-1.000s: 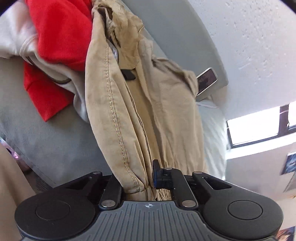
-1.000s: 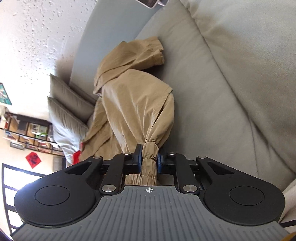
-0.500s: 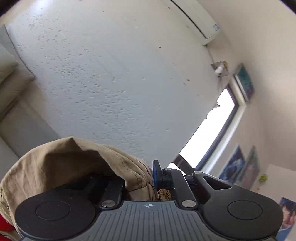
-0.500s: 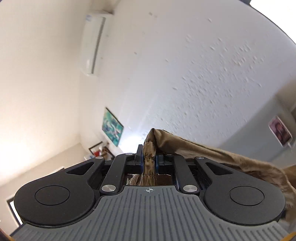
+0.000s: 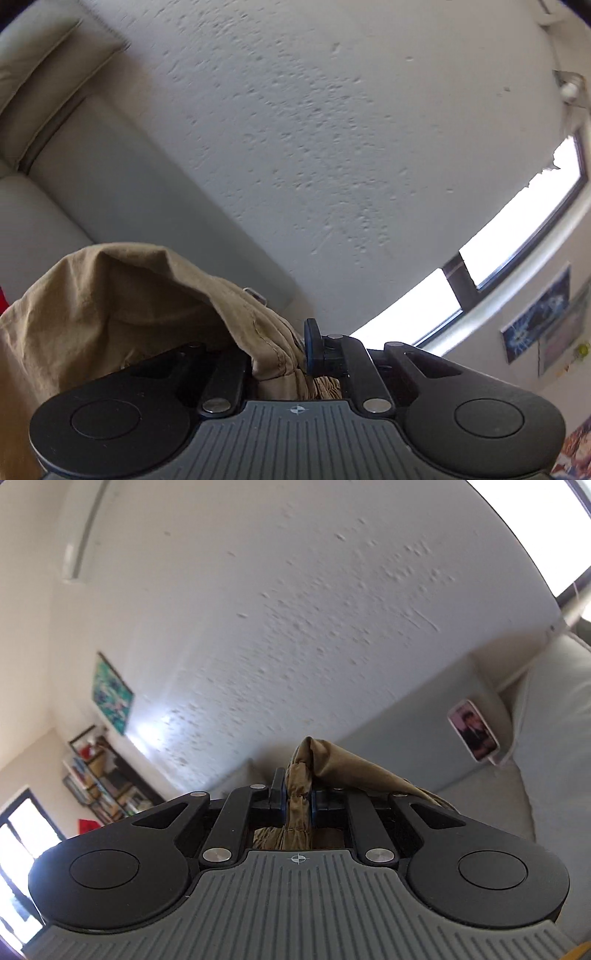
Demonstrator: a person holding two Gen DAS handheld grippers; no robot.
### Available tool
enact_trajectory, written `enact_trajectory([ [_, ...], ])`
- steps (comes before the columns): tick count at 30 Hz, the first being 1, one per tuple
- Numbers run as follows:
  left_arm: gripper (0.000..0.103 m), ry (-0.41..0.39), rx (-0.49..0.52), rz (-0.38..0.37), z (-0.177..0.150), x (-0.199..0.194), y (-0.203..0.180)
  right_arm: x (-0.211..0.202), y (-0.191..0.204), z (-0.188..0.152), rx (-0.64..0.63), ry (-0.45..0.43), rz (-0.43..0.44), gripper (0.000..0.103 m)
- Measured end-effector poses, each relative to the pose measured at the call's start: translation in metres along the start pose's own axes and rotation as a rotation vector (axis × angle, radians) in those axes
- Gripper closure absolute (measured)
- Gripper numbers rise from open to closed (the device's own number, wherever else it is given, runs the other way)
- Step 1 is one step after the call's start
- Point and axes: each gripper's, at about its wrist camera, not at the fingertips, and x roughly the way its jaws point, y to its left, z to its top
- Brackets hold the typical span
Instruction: Fold clothes
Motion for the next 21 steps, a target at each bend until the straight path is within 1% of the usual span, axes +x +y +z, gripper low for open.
enact_trajectory([
  [1,0.095,-0.016,0.023,0.008,0.008,0.012,-0.002,0.026,-0.012,0.006,0.007,0.007,-0.051,0.092],
  [2,0.095,-0.094,0.109,-0.023,0.017,0.009,-0.02,0.046,-0.013,0.014,-0.008,-0.003,-0.08,0.092],
  [3,0.095,-0.164,0.177,-0.083,0.024,-0.001,-0.038,0.056,-0.005,0.023,-0.045,-0.031,-0.075,0.092],
  [4,0.095,-0.225,0.218,-0.149,0.029,-0.014,-0.054,0.057,0.011,0.034,-0.118,-0.083,-0.056,0.092],
  [5,0.095,-0.287,0.247,-0.215,0.028,-0.034,-0.071,0.05,0.031,0.042,-0.205,-0.153,-0.035,0.092],
  [6,0.093,-0.318,0.28,-0.249,0.026,-0.044,-0.081,0.033,0.054,0.052,-0.29,-0.238,0.003,0.092],
  [7,0.093,-0.348,0.314,-0.282,0.024,-0.054,-0.09,0.017,0.069,0.059,-0.34,-0.299,0.048,0.092],
  [8,0.092,-0.356,0.345,-0.302,0.019,-0.059,-0.095,-0.002,0.08,0.063,-0.379,-0.346,0.085,0.092],
  [9,0.092,-0.348,0.361,-0.319,0.012,-0.063,-0.094,-0.022,0.087,0.063,-0.41,-0.371,0.104,0.091],
  [10,0.092,-0.323,0.366,-0.327,-0.001,-0.063,-0.089,-0.039,0.088,0.059,-0.427,-0.377,0.116,0.091],
  [12,0.092,-0.248,0.35,-0.302,-0.033,-0.055,-0.066,-0.055,0.077,0.043,-0.425,-0.36,0.103,0.091],
  [13,0.092,-0.207,0.337,-0.277,-0.049,-0.049,-0.053,-0.062,0.07,0.034,-0.424,-0.349,0.094,0.091],
  [14,0.092,-0.156,0.332,-0.23,-0.067,-0.037,-0.034,-0.062,0.058,0.02,-0.418,-0.319,0.071,0.091],
  [15,0.092,-0.107,0.327,-0.185,-0.085,-0.023,-0.012,-0.058,0.039,0.004,-0.406,-0.275,0.041,0.091],
  [17,0.092,0.015,0.25,-0.094,-0.124,0.002,0.042,-0.04,-0.007,-0.034,-0.367,-0.174,-0.022,0.091],
  [18,0.093,0.072,0.196,-0.043,-0.144,0.014,0.066,-0.028,-0.034,-0.054,-0.325,-0.108,-0.057,0.091],
  [19,0.093,0.128,0.143,0.007,-0.165,0.026,0.091,-0.015,-0.065,-0.075,-0.254,-0.037,-0.098,0.091],
  [21,0.093,0.24,0.068,0.121,-0.205,0.048,0.135,0.007,-0.123,-0.118,-0.117,0.09,-0.18,0.091],
])
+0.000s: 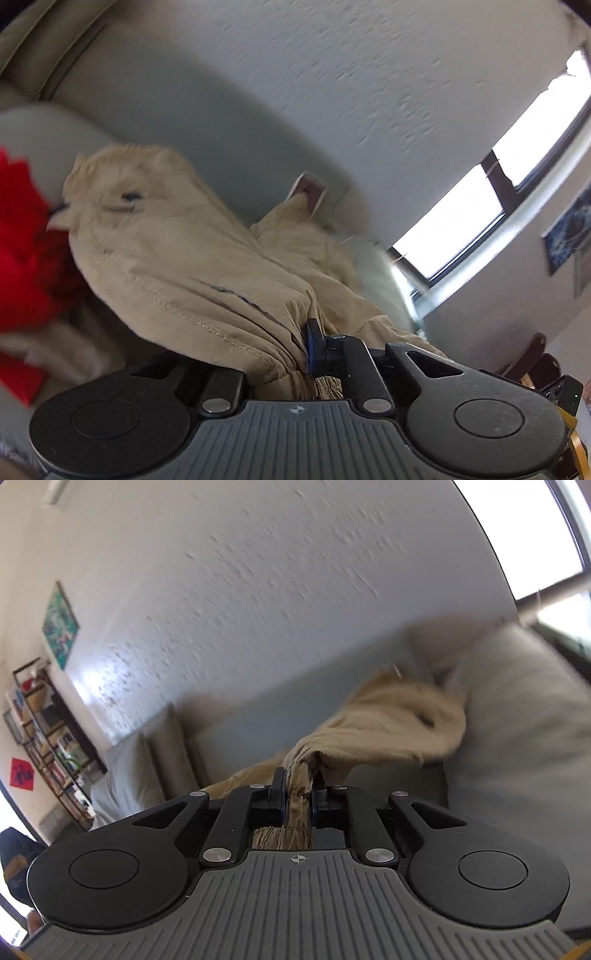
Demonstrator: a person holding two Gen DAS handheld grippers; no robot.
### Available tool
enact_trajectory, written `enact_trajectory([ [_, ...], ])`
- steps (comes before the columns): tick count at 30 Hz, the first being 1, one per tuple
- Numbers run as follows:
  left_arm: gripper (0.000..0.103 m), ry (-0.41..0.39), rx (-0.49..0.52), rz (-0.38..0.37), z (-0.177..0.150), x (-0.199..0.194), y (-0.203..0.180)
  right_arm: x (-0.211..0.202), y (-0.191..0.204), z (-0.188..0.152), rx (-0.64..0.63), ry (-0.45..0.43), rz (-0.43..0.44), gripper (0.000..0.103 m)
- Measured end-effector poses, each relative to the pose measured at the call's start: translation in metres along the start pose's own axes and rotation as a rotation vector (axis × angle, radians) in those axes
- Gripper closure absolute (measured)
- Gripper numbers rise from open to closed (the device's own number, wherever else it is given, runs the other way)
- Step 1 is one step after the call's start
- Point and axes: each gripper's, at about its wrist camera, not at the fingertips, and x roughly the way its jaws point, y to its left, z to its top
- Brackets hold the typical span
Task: Fold clothes
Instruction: 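Lay the trousers flat on the sofa bed and open both tools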
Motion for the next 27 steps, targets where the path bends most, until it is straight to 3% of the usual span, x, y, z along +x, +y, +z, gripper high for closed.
enact_trajectory([
  [3,0.093,0.11,-0.045,0.108,-0.036,0.028,0.032,0.043,-0.059,-0.07,0.132,0.187,-0.126,0.091],
  [6,0.093,0.125,-0.058,0.128,-0.04,0.032,0.041,0.057,-0.086,-0.114,0.191,0.283,-0.218,0.091],
  [10,0.093,0.152,-0.057,0.142,-0.031,0.039,0.041,0.06,-0.081,-0.121,0.181,0.302,-0.25,0.091],
  [14,0.092,0.224,-0.01,0.239,-0.048,0.044,0.036,0.069,-0.079,-0.124,0.206,0.339,-0.288,0.091],
  [19,0.09,0.245,0.009,0.273,-0.062,0.029,0.036,0.058,-0.076,-0.13,0.215,0.365,-0.345,0.091],
  [23,0.07,0.251,0.018,0.341,-0.065,0.027,0.034,0.057,-0.067,-0.133,0.133,0.378,-0.375,0.085],
  [25,0.064,0.244,0.052,0.353,-0.065,0.016,0.025,0.055,-0.067,-0.13,0.111,0.403,-0.386,0.073],
  [26,0.055,0.245,0.071,0.359,-0.065,0.008,0.019,0.052,-0.065,-0.126,0.104,0.408,-0.391,0.07],
  [27,0.048,0.245,0.09,0.366,-0.065,0.001,0.014,0.048,-0.062,-0.123,0.096,0.412,-0.394,0.06],
])
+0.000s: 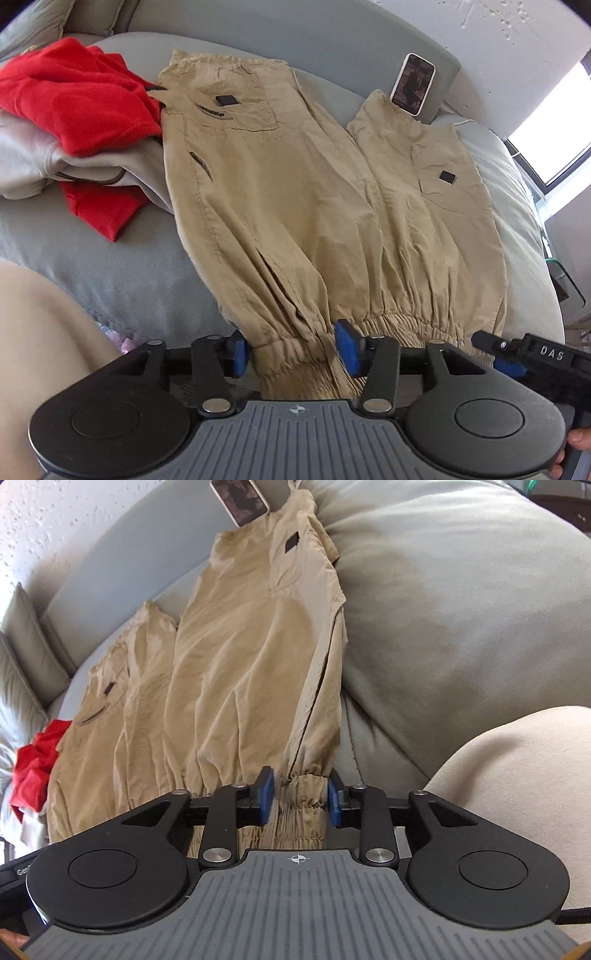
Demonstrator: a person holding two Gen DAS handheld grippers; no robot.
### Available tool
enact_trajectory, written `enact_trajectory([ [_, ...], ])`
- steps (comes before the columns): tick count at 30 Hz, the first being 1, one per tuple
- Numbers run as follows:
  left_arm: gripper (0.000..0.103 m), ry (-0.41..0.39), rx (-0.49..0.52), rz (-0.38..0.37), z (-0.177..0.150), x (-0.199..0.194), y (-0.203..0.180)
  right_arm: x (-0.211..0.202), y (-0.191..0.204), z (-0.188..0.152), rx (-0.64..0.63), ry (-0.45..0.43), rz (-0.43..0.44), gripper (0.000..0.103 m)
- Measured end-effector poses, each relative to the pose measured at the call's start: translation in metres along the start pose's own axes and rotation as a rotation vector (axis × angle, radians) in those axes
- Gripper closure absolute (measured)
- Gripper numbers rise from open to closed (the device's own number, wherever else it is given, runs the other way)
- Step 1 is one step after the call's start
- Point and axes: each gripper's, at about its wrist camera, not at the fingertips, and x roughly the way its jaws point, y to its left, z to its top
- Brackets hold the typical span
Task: Fold clothes
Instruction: 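Lay the trousers flat on the sofa bed and open both tools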
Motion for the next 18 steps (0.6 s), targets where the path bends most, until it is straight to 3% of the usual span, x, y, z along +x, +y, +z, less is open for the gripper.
enact_trajectory([
  [6,0.032,-0.17,0.125,0.051,-0.015,-0.044,-0.015,-0.053,0.004,0.002,-0.041,-0.101,0.014,0.054],
  [8,0.03,-0.238,0.163,0.052,-0.016,-0.047,-0.023,-0.064,0.008,0.003,-0.055,-0.152,0.02,0.053],
  [10,0.032,-0.257,0.21,0.058,-0.014,-0.04,-0.031,-0.064,0.015,0.003,-0.094,-0.192,0.03,0.053],
  [11,0.04,-0.256,0.233,0.062,-0.013,-0.034,-0.036,-0.06,0.02,0.003,-0.132,-0.194,0.031,0.054],
  [12,0.068,-0.257,0.251,0.074,-0.011,-0.026,-0.038,-0.055,0.025,0.002,-0.167,-0.186,0.032,0.06],
  [13,0.082,-0.258,0.268,0.088,-0.01,-0.018,-0.041,-0.049,0.03,0.001,-0.199,-0.182,0.036,0.081],
  [14,0.093,-0.247,0.277,0.115,-0.008,-0.009,-0.042,-0.042,0.035,-0.001,-0.23,-0.172,0.029,0.088],
  [18,0.09,-0.178,0.272,0.239,-0.007,0.029,-0.037,-0.008,0.046,-0.005,-0.315,-0.15,-0.03,0.089],
])
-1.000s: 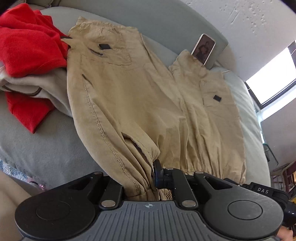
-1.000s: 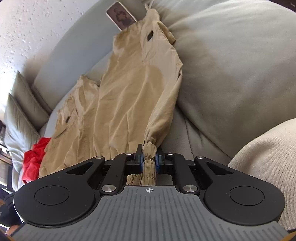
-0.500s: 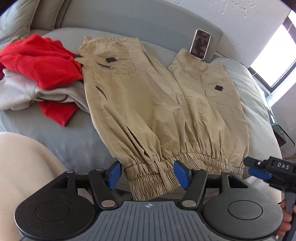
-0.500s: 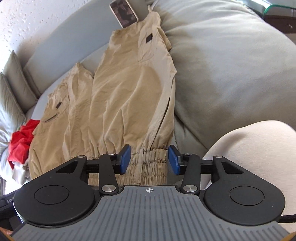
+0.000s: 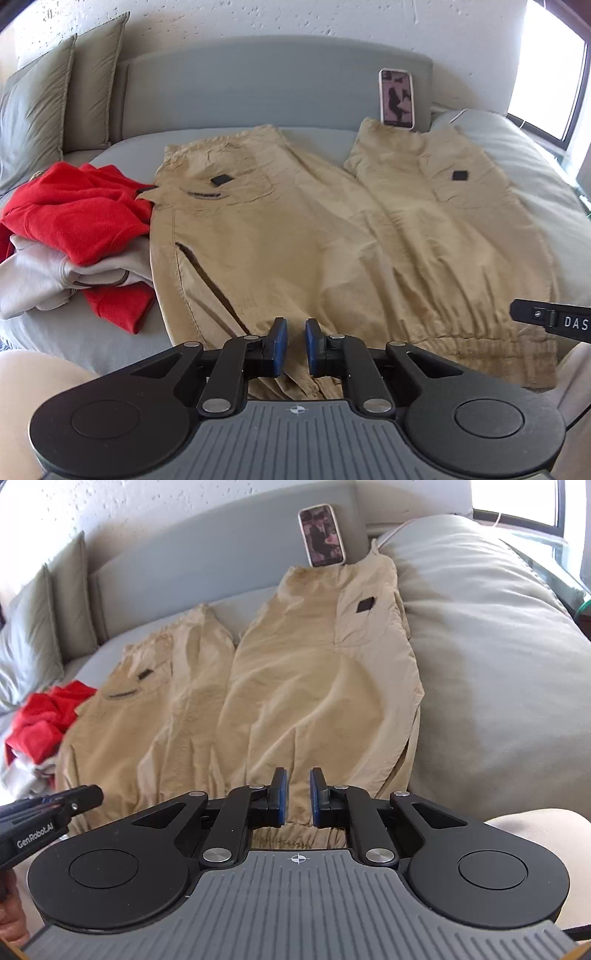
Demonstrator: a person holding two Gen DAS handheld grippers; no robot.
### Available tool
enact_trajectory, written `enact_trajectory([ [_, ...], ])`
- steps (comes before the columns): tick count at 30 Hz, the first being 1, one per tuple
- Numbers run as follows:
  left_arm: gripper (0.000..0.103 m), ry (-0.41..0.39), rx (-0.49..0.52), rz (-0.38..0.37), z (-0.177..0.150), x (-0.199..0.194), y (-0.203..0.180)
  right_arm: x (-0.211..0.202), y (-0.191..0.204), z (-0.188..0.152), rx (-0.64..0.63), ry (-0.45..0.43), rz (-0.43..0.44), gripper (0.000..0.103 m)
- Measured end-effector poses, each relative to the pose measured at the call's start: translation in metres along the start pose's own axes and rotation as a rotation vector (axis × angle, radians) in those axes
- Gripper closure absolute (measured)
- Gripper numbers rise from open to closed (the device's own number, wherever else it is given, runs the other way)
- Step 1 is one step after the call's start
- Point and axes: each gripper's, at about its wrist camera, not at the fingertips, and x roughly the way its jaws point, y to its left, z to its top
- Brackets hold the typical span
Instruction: Fold clothes
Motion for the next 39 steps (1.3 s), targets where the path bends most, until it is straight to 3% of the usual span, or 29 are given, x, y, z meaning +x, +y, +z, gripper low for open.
enact_trajectory([
  [1,0.088,0.041,0.002,0.014,-0.002,0.008,0.001,0.009,0.0,-0.002,-0.016,0.008,-0.029,0.089],
  [7,0.082,0.06,-0.006,-0.011,-0.007,0.004,0.011,0.029,-0.019,-0.011,-0.027,0.072,-0.104,0.089],
  [8,0.078,0.054,-0.018,-0.023,-0.006,-0.001,0.011,0.027,-0.021,-0.009,-0.007,0.076,-0.09,0.088],
  [9,0.067,0.045,-0.025,-0.036,-0.005,-0.006,0.011,0.023,-0.024,-0.007,0.025,0.077,-0.072,0.087],
  [11,0.052,0.024,-0.02,-0.065,-0.005,-0.016,0.008,0.012,-0.03,-0.002,0.089,0.06,-0.027,0.078],
  [12,0.045,0.015,-0.016,-0.077,-0.005,-0.02,0.007,0.006,-0.032,0.0,0.11,0.046,-0.005,0.069],
  [16,0.042,0.005,-0.006,-0.079,-0.003,-0.024,0.0,-0.013,-0.032,0.007,0.129,0.003,0.043,0.058],
  [22,0.042,-0.032,-0.002,-0.121,0.006,-0.034,-0.009,-0.018,-0.039,0.02,0.187,0.028,0.093,0.052],
  [27,0.043,-0.039,0.014,-0.223,0.018,-0.048,-0.028,-0.033,-0.058,0.033,0.243,-0.009,0.092,0.052],
  [31,0.043,0.032,-0.01,-0.353,0.032,-0.059,-0.04,-0.058,-0.078,0.048,0.303,-0.036,0.088,0.051],
  [39,0.035,0.026,0.002,-0.607,0.063,-0.103,-0.067,-0.194,-0.12,0.094,0.289,-0.189,0.098,0.049],
])
